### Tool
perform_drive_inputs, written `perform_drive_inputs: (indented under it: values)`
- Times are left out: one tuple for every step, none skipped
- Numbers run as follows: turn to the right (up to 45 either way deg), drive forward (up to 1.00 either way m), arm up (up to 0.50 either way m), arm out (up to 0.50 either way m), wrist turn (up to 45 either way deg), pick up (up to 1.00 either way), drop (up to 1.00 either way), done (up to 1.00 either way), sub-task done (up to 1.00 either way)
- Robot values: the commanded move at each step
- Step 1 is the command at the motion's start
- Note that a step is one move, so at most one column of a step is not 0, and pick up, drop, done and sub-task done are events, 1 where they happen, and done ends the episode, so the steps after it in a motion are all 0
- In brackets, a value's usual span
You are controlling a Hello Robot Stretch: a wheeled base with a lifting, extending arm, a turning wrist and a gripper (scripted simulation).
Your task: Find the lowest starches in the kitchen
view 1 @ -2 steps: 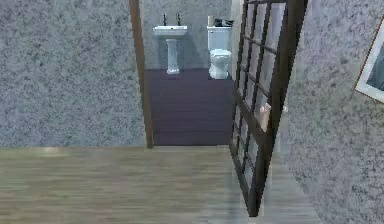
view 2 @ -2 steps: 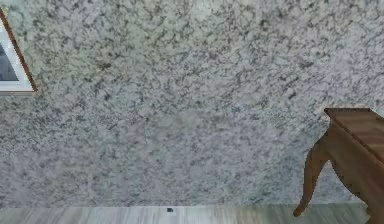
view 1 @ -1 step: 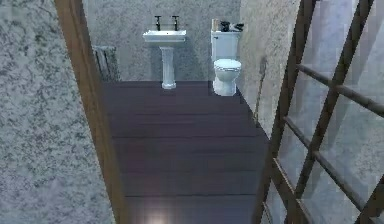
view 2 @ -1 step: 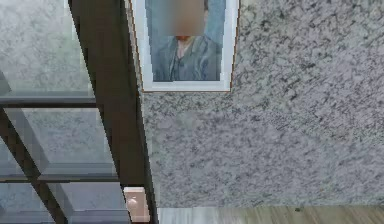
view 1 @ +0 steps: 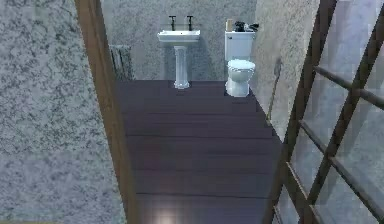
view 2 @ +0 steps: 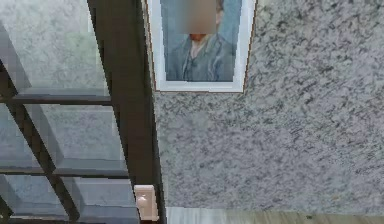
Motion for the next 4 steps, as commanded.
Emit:
perform_drive_inputs:
  values:
    - [0.0, 0.85, 0.00, 0.00, 0.0, 0.00, 0.00, 0.00, 0.00]
    - [-21.0, 0.00, 0.00, 0.00, 0.0, 0.00, 0.00, 0.00, 0.00]
    - [0.0, 0.55, 0.00, 0.00, 0.0, 0.00, 0.00, 0.00, 0.00]
    - [-45.0, 0.00, 0.00, 0.00, 0.0, 0.00, 0.00, 0.00, 0.00]
